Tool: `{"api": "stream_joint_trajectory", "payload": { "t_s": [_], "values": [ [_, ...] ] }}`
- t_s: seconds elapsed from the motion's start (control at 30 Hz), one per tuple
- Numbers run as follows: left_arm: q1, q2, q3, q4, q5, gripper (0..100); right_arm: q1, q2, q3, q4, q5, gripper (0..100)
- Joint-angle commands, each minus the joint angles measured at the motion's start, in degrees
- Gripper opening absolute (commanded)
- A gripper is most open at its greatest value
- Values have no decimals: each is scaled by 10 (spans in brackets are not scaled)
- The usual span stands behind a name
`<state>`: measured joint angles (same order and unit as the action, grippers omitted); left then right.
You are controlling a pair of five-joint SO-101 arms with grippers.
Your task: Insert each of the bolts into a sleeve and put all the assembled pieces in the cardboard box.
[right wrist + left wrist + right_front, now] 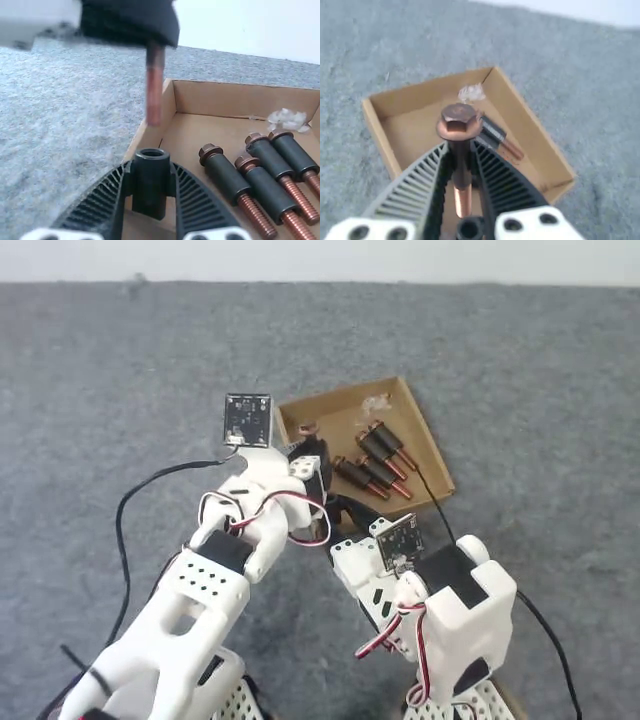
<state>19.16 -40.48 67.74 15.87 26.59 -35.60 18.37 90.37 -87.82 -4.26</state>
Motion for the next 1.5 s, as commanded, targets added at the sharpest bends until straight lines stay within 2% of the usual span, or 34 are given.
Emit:
{"api": "stream_joint_trajectory", "payload": {
  "t_s": [0.0,0.1,0.23,0.47,0.7,0.9,1.1,1.27,1.47],
  "values": [
    [0,-24,-9,-55,5,12,-7,-26,-9,2,-8,6],
    [-10,-28,-15,-26,11,12,-4,-26,-11,2,-8,6],
    [-5,-28,-27,26,-47,12,-4,-26,-10,2,-8,6],
    [6,-28,15,-9,-50,11,-5,-27,-1,2,-7,6],
    [7,-34,31,-9,-74,11,-7,-27,3,2,-6,6],
    [-28,-153,81,18,-74,11,-7,-31,2,0,-6,6],
    [-51,-257,89,113,-74,11,-7,-29,-38,-4,-7,6],
    [-95,-275,92,119,-74,11,-46,-26,-22,-83,-9,6],
    [-98,-275,92,118,-74,11,-105,-26,24,-114,-9,6]
  ]
}}
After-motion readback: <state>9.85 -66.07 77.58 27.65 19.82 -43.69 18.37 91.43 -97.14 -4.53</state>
